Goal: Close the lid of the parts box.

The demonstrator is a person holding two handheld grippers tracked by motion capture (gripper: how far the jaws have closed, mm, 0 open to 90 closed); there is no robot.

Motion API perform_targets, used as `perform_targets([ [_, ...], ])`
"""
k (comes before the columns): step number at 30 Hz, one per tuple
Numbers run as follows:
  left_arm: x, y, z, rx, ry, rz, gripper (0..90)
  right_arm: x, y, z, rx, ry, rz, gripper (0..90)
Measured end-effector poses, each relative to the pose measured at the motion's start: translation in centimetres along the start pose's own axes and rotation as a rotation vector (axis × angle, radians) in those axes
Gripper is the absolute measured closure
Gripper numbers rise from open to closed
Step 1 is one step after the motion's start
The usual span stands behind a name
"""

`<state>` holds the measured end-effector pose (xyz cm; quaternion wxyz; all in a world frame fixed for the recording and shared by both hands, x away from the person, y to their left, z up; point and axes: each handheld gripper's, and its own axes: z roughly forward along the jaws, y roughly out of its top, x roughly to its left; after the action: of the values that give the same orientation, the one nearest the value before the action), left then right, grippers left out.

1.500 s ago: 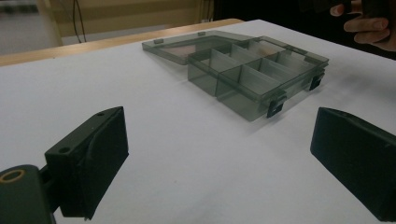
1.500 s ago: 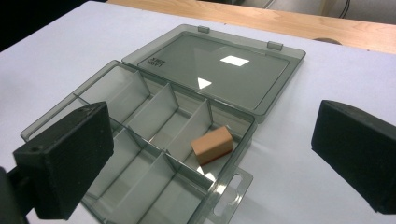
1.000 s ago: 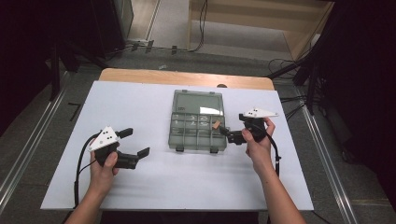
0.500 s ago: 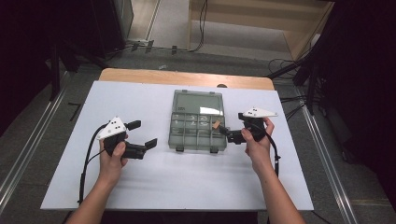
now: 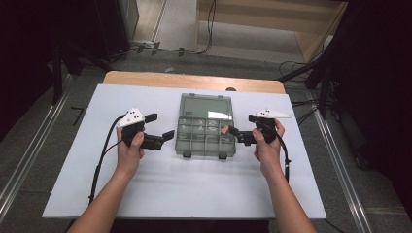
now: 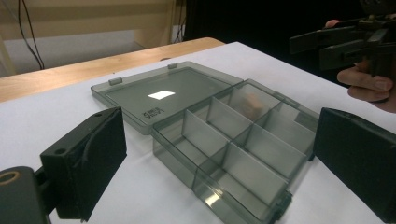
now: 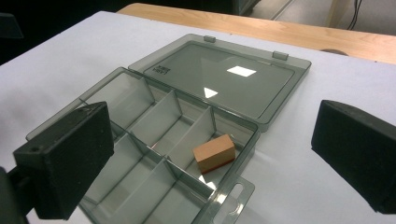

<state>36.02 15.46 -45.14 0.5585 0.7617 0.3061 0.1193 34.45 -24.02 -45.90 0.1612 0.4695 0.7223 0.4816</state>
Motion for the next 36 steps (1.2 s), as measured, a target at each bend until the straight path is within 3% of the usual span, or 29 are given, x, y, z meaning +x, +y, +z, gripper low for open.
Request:
perform_targets([
  [9, 1.0, 0.6, 2.4, 0.019, -0.019, -0.034, 2.5, -0.4, 0.9, 0.9, -0.008, 0.012, 0.017, 0.0],
  [20, 2.2, 1.4, 5.0, 0.042, -0.003, -0.084, 5.9, -1.3, 1.4, 2.2, -0.004, 0.031, 0.052, 0.0],
  [26, 3.1, 1.6, 6.2, 0.057, 0.005, -0.128, 6.2, -2.0, 1.7, 3.1, 0.012, 0.062, 0.086, 0.0],
  [31, 3.8, 1.9, 7.1, 0.075, 0.018, -0.154, 12.1, -2.4, 2.1, 3.8, 0.017, 0.080, 0.111, 0.0],
  [36, 4.3, 2.1, 7.9, 0.101, 0.028, -0.181, 13.1, -3.1, 2.1, 4.5, 0.017, 0.106, 0.169, 0.0],
])
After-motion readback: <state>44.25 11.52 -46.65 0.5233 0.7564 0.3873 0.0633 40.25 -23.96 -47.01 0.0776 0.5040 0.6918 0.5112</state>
